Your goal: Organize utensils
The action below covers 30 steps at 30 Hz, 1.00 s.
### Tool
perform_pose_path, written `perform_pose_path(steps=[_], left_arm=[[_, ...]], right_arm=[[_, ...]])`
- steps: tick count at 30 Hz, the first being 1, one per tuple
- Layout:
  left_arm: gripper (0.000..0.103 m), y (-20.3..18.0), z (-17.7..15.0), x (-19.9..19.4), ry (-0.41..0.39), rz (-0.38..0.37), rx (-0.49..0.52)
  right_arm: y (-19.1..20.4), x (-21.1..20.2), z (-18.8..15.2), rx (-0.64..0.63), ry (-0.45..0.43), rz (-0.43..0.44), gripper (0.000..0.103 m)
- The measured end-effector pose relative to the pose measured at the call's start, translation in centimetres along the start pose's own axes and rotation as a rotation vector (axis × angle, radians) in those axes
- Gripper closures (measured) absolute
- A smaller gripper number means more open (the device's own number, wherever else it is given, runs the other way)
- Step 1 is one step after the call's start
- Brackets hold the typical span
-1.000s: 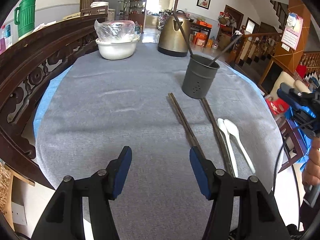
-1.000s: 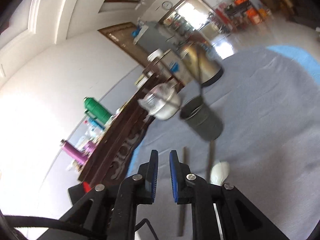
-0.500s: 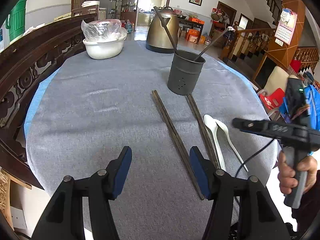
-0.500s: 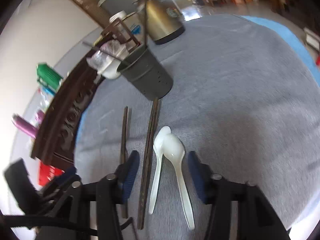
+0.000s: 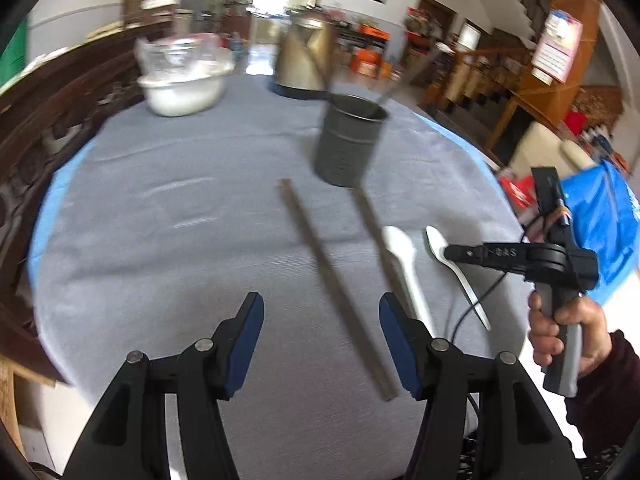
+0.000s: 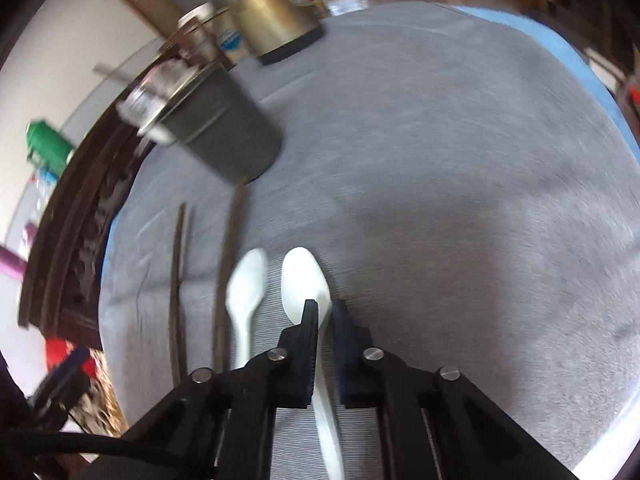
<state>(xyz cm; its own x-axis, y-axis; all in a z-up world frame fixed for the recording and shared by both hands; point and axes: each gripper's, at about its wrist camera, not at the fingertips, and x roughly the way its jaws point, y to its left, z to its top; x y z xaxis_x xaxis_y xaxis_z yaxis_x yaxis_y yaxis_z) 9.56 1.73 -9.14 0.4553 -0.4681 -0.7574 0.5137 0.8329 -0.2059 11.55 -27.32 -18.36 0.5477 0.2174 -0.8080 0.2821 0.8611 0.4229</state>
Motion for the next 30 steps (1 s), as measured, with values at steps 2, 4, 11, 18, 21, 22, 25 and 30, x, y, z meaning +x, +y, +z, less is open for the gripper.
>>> perform_pose_path(steps=[2, 4, 11, 18, 21, 22, 25, 30], left_arm=[[0.042, -1.1, 0.8, 0.9, 0.014, -0.048, 0.021], [0.042, -2.2, 1.6, 2.2, 0.050, -0.121, 0.024], [0.044, -6.3, 2.8, 6.8, 0.146, -0.203, 0.077], [0.049, -7.4, 4.4, 10.9, 0.243, -0.180, 0.091], [0.050, -7.5, 4.9, 11.8, 0.258, -0.177, 0.089], [0.050, -7.6, 5.1, 12.0, 0.262, -0.183, 0.083], [0.050, -7.6, 5.6, 12.5, 0.264, -0.192, 0.080], [0.050, -7.8, 6.5, 13.7, 0.289, -0.165, 0.084]], right_arm=[[-1.1, -0.8, 0.1, 0.019, -0.025, -0.040, 0.096], [-2.1, -1.2, 0.2, 0.045, -0.027, -0.023, 0.096], [-4.3, -2.0, -0.2, 0.085, -0.037, 0.043, 0.096], [-4.6, -2.0, -0.6, 0.086, -0.046, 0.077, 0.096], [-5.0, -1.8, -0.5, 0.102, -0.044, 0.109, 0.096], [-5.0, -1.8, -0.5, 0.104, -0.046, 0.114, 0.096], [-5.0, -1.9, -0.5, 0.098, -0.050, 0.120, 0.096], [-5.1, -1.8, -0.5, 0.098, -0.052, 0.132, 0.096]])
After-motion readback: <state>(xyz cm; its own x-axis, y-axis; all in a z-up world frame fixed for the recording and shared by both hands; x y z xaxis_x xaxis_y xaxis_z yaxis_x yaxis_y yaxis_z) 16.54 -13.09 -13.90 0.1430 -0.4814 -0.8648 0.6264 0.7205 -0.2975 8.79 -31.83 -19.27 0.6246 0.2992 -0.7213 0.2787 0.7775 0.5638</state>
